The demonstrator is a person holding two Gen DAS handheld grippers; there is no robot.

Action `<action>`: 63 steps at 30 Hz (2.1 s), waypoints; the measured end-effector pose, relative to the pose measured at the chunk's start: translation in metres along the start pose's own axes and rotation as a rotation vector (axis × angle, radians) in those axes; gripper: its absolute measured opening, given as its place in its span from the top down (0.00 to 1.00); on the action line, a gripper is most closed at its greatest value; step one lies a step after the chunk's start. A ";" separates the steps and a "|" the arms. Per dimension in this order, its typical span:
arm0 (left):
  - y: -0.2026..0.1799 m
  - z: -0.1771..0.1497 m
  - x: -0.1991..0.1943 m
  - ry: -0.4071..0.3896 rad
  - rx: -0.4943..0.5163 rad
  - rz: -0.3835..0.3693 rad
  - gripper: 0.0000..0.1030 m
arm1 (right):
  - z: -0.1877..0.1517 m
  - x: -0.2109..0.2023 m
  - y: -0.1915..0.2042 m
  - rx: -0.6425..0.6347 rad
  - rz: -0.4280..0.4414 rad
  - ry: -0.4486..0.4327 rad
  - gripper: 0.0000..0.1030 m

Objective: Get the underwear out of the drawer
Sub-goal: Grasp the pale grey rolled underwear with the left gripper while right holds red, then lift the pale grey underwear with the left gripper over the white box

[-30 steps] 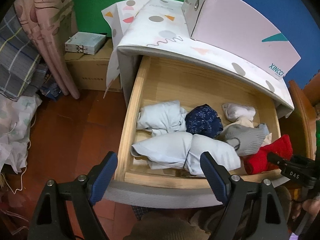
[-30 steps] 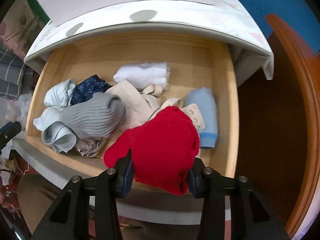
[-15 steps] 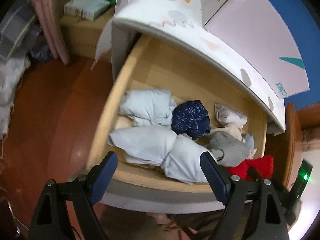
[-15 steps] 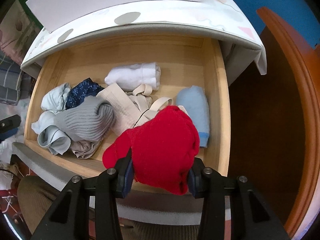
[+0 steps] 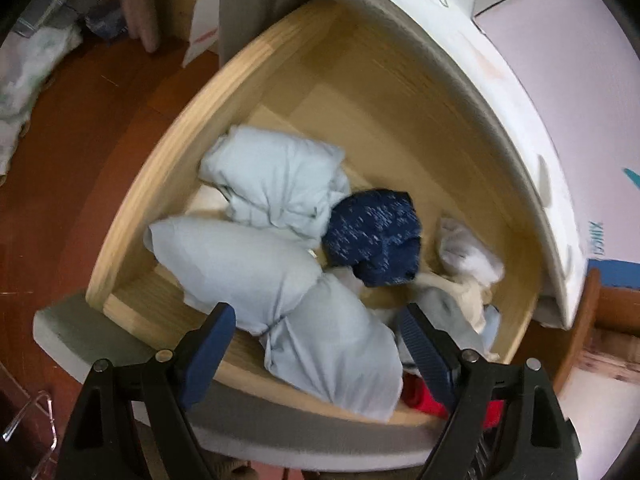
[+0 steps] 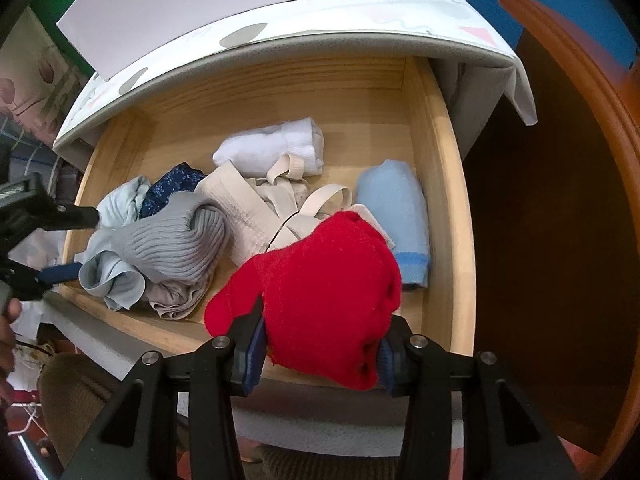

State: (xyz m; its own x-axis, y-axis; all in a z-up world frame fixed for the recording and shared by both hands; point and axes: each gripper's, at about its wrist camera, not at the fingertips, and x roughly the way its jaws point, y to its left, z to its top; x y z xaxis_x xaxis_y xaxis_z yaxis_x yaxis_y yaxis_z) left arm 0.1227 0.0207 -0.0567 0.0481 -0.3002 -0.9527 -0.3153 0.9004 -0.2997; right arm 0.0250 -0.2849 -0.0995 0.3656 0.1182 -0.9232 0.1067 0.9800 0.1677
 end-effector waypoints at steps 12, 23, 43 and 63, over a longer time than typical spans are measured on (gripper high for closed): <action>-0.015 -0.008 0.044 0.018 0.059 0.166 0.17 | 0.001 0.003 -0.007 0.017 0.041 0.011 0.57; -0.008 -0.006 0.039 0.017 0.125 0.150 0.59 | 0.002 0.004 -0.007 0.022 0.051 0.020 0.55; 0.002 -0.017 -0.002 -0.037 0.266 0.065 0.67 | 0.003 0.010 -0.009 0.022 0.112 0.054 0.48; -0.008 -0.046 -0.038 -0.179 0.446 0.061 0.67 | 0.007 0.027 0.024 -0.110 0.093 0.092 0.61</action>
State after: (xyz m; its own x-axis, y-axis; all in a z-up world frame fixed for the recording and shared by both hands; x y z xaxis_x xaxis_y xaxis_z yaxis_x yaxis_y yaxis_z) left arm 0.0800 0.0110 -0.0156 0.2170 -0.2186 -0.9514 0.1126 0.9737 -0.1980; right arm 0.0440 -0.2594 -0.1180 0.2820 0.2186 -0.9342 -0.0276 0.9751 0.2198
